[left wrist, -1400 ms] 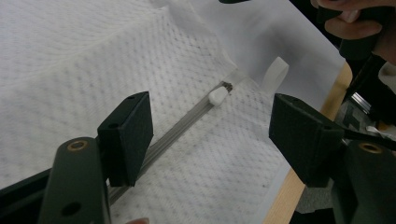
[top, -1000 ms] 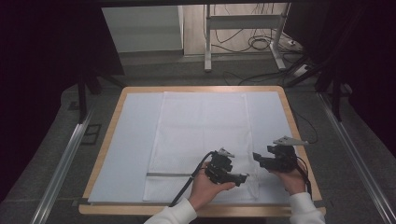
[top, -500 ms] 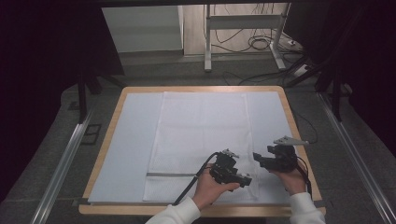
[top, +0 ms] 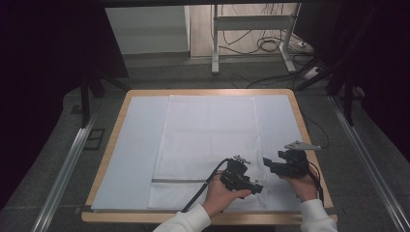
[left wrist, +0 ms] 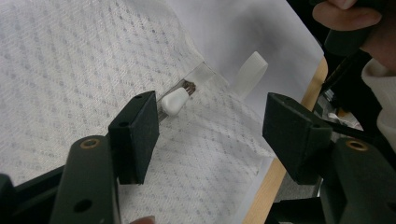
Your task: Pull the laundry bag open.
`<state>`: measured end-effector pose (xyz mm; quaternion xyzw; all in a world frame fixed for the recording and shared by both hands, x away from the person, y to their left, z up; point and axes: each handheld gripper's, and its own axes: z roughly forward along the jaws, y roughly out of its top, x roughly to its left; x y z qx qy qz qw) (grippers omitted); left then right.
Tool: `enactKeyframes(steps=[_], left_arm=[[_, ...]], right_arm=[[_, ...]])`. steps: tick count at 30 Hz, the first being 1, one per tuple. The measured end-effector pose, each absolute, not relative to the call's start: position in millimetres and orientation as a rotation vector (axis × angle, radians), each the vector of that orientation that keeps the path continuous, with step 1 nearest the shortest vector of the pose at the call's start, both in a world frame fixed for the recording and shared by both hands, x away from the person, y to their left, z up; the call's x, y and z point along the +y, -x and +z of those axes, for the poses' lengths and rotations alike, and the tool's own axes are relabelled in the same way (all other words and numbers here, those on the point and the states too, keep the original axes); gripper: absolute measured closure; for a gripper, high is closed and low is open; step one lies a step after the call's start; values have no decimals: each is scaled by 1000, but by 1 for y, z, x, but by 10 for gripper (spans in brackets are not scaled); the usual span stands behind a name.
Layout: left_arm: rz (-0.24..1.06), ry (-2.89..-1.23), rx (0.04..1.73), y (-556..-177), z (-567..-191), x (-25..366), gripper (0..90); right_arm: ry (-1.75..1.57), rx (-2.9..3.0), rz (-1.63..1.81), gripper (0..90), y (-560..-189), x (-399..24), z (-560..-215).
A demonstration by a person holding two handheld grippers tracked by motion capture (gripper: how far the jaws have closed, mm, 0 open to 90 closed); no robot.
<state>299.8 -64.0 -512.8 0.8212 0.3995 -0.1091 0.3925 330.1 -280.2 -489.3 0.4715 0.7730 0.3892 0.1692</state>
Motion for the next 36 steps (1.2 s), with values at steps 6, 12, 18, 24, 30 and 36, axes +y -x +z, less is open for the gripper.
enactKeyframes(steps=[6, 12, 18, 24, 30, 36], left_arm=[[-287, -2085, 1029, -303, -516, -66, 395], [-296, -2085, 1036, -307, -517, -68, 450], [-283, -2064, 1051, -308, -518, -68, 508], [-325, -2034, 1057, -310, -520, -69, 539], [-333, -2039, 1056, -309, -523, -74, 564], [-294, -2060, 1068, -310, -525, -75, 657]], right_arm=[[-1342, 2197, 1107, 283, -330, -281, -490], [-1348, 2200, 1103, 283, -331, -282, -490], [-1347, 2202, 1101, 289, -331, -284, -489], [-1352, 2195, 1106, 290, -331, -284, -489], [-1349, 2195, 1105, 290, -331, -284, -489], [-1349, 2192, 1106, 290, -331, -284, -489]])
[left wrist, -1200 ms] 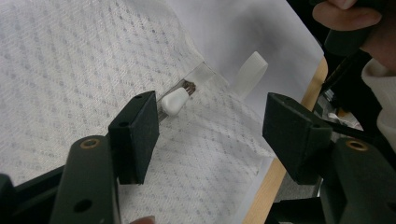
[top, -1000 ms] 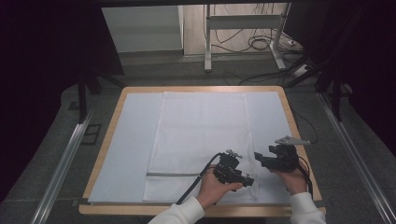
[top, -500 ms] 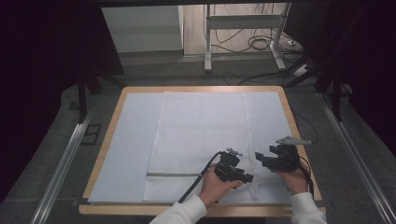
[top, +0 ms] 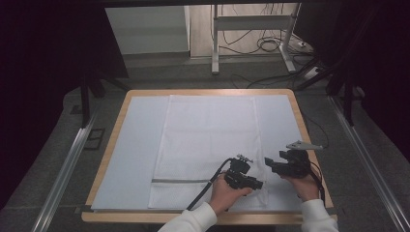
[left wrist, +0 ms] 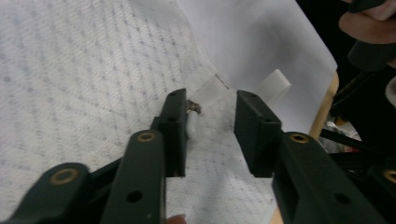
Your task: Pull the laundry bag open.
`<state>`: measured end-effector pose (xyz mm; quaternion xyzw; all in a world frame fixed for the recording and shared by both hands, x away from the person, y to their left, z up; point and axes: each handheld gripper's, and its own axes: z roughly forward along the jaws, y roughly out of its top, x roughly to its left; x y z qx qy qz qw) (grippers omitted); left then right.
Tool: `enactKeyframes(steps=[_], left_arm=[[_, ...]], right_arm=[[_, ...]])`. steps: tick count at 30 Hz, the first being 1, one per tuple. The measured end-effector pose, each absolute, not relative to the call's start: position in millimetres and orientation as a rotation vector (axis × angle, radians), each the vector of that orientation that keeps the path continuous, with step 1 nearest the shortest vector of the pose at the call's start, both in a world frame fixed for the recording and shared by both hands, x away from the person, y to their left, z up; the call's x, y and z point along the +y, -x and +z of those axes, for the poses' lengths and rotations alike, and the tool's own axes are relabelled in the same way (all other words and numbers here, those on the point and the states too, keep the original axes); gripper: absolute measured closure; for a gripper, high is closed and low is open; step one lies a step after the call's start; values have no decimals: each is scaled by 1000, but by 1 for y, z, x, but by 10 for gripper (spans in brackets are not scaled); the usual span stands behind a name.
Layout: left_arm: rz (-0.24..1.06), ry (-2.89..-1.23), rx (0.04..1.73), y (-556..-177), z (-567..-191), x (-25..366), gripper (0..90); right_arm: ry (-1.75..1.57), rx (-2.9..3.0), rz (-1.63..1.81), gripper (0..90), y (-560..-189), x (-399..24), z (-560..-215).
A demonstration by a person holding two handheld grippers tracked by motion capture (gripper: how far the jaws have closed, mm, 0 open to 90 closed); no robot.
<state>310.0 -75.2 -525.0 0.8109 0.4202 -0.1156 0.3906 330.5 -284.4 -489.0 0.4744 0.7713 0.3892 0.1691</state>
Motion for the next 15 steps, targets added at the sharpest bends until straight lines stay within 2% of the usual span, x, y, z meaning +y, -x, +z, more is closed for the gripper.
enactKeyframes(steps=[6, 7, 9, 15], left_arm=[[-267, -2082, 1065, -311, -525, -75, 749], [-265, -2085, 1065, -312, -526, -74, 800], [-271, -2086, 1071, -314, -527, -73, 835], [-265, -2095, 1047, -314, -527, -72, 856]], right_arm=[[-1341, 2191, 1113, 289, -330, -284, -489], [-1344, 2189, 1111, 289, -330, -285, -489], [-1344, 2189, 1108, 289, -331, -285, -489], [-1342, 2191, 1108, 289, -330, -285, -489]])
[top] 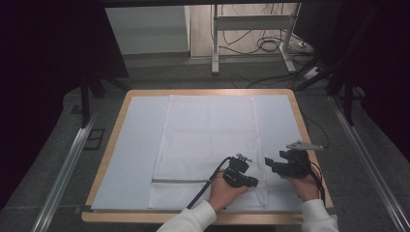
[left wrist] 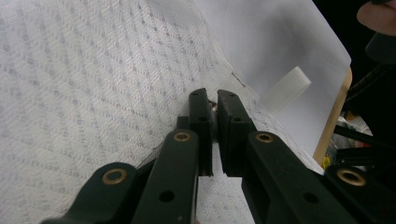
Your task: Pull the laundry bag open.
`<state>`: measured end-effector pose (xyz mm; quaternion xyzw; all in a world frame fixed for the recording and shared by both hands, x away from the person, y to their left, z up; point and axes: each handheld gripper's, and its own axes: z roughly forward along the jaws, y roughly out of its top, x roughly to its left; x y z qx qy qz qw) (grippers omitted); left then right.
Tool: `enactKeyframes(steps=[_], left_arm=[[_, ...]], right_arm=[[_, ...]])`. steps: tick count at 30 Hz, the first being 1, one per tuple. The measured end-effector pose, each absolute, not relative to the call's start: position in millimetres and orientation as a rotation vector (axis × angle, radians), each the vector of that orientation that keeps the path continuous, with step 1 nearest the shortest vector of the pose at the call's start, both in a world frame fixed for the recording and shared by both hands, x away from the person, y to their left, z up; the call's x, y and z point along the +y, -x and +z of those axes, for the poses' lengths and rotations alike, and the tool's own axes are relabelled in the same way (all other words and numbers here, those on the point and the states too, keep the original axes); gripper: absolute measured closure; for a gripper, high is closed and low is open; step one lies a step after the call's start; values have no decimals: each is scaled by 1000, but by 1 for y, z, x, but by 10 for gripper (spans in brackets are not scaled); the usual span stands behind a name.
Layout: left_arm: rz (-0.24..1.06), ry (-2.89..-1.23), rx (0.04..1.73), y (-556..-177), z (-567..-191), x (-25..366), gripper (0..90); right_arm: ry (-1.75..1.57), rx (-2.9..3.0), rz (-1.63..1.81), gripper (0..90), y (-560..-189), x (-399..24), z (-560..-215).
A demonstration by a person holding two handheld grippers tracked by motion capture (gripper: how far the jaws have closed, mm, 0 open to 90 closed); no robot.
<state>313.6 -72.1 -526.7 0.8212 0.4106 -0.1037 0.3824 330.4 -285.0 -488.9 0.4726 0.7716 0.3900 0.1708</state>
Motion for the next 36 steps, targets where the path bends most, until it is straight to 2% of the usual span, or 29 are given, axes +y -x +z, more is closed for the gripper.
enactKeyframes(steps=[22, 36], left_arm=[[-218, -2076, 971, -309, -505, -55, 864], [-204, -2033, 970, -308, -495, -32, 864]], right_arm=[[-1382, 2158, 1129, 276, -329, -293, -486], [-1513, 2163, 1196, 186, -327, -299, -482]])
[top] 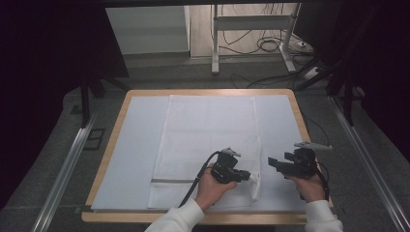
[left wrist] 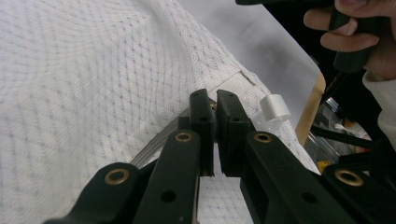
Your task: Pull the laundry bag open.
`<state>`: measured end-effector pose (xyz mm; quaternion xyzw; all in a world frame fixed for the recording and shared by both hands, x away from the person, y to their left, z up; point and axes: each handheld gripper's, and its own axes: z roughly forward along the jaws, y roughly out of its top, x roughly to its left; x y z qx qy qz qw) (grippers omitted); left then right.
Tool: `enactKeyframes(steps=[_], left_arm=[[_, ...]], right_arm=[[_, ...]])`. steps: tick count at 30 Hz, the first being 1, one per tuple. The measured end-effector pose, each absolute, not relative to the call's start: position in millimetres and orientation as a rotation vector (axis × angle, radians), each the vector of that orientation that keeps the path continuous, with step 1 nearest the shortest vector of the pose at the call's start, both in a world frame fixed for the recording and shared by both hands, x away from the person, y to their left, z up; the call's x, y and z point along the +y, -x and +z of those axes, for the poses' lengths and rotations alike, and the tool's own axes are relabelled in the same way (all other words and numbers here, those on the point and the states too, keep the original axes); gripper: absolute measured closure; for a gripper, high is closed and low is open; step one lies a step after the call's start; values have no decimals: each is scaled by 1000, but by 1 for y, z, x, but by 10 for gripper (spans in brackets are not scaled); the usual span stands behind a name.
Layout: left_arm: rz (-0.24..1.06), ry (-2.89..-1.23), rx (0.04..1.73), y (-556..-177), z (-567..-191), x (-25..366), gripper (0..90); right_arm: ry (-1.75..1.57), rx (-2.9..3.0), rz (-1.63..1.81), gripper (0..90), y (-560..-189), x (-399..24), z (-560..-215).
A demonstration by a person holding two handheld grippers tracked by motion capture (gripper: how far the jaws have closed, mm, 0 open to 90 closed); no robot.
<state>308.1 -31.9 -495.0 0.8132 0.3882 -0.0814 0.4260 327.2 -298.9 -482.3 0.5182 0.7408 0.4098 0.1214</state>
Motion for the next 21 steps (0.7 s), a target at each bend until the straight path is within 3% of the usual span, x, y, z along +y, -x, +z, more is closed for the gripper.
enactKeyframes(steps=[21], left_arm=[[-198, -2033, 966, -304, -496, -32, 864]], right_arm=[[-1591, 2299, 1250, 173, -327, -277, -485]])
